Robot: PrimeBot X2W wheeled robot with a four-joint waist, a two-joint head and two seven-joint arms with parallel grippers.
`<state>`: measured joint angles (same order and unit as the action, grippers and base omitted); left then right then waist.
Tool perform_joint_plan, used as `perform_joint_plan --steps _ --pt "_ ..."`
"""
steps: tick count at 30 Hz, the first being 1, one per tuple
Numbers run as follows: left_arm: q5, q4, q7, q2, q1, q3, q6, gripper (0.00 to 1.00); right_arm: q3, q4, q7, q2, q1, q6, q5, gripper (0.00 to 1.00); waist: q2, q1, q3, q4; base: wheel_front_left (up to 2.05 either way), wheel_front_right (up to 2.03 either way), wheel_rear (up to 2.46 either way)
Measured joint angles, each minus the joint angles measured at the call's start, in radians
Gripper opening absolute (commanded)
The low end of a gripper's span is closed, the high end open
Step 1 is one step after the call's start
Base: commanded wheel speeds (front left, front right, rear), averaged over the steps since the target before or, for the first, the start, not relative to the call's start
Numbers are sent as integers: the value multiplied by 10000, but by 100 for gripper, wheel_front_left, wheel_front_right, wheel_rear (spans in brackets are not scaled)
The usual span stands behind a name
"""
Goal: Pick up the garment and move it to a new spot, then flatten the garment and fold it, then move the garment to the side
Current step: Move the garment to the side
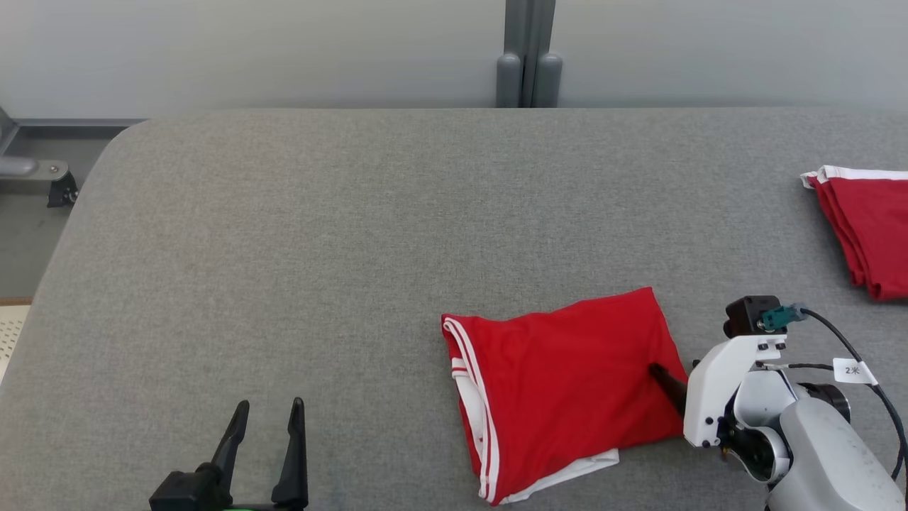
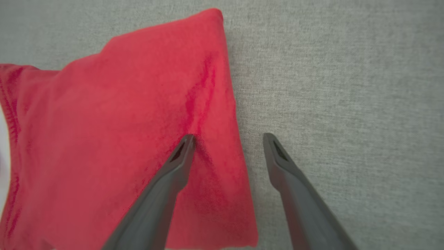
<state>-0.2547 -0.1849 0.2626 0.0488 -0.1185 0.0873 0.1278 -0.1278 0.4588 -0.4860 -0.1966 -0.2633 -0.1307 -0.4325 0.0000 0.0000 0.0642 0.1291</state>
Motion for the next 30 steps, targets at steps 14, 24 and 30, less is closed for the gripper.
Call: perform_joint_plan --steps 14,24,30 --pt "-63 148 0 2 442 -42 2 100 -242 681 1354 -27 -1584 -6 -614 0 0 0 560 -164 0 0 0" --pt "4 272 0 219 947 332 12 100 945 384 1912 -895 -3927 -6 42 0 0 0 1245 -1396 0 0 0" --pt "-12 334 0 583 1497 951 12 100 2556 435 2144 -1231 -5001 -6 949 0 0 0 2101 -1831 0 0 0"
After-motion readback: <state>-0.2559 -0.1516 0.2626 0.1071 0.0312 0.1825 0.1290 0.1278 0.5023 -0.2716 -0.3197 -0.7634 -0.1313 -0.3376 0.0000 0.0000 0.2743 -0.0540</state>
